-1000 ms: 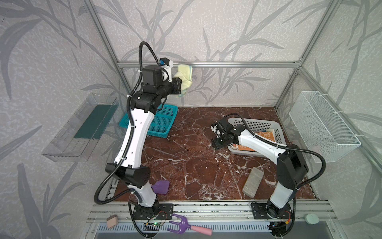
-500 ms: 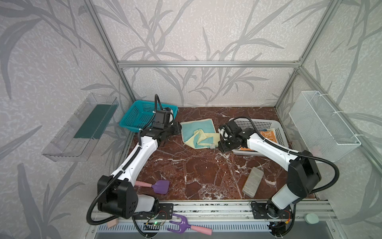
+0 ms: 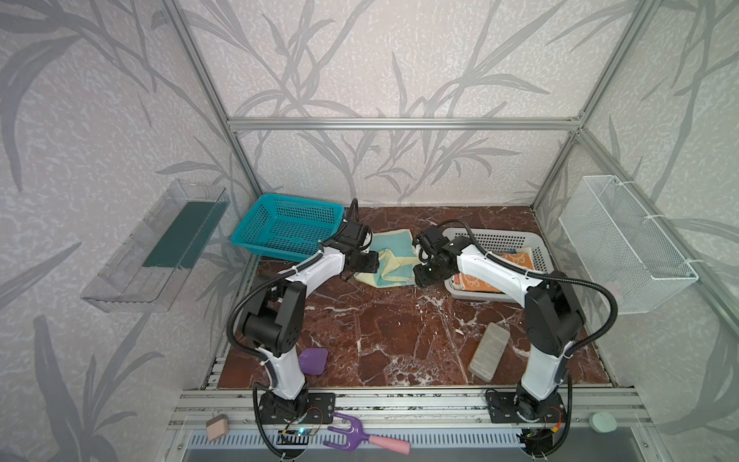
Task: Fold and stack the towels
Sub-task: 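Lift the yellow-and-blue towel out and pass a corner to the right gripper, then lay the yellow-and-blue towel on the table with both grippers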
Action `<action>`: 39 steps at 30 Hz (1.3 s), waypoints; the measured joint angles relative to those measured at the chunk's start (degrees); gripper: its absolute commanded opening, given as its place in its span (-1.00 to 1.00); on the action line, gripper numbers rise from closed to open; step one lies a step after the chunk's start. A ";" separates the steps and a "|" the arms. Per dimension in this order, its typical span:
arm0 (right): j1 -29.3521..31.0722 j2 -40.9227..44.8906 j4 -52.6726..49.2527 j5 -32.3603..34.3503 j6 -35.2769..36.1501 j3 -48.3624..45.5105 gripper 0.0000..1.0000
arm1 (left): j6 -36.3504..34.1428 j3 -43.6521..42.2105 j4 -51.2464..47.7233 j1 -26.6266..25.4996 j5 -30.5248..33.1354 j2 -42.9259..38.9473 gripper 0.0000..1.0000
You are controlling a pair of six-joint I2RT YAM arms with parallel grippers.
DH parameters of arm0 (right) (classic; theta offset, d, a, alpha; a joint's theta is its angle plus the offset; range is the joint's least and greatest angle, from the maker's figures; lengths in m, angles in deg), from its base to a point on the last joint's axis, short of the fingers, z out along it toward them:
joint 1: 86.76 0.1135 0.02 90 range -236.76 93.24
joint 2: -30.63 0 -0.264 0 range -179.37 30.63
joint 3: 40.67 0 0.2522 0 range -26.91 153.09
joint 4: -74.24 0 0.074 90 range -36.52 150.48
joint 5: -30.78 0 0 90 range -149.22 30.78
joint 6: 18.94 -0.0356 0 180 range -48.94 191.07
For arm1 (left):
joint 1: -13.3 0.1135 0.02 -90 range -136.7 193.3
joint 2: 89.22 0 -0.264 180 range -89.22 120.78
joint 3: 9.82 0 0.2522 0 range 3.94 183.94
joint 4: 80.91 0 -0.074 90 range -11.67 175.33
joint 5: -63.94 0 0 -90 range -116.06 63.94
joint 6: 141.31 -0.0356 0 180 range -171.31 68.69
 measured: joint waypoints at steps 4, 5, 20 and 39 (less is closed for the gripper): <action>-0.09 -5.92 -1.90 1.66 0.63 6.10 0.07 | -1.20 7.96 -0.57 0.00 -0.11 5.55 0.07; -0.17 -7.32 -2.36 2.03 0.70 7.23 0.07 | -1.31 9.25 -0.70 -0.11 -0.02 6.34 0.06; -2.21 -19.52 -8.90 4.68 1.07 16.68 -0.52 | 0.22 10.97 0.37 -1.51 -1.92 8.44 -0.09; -0.17 -2.54 -7.50 1.36 0.94 3.45 -0.92 | 3.80 -16.59 1.57 1.81 3.85 -9.09 -0.14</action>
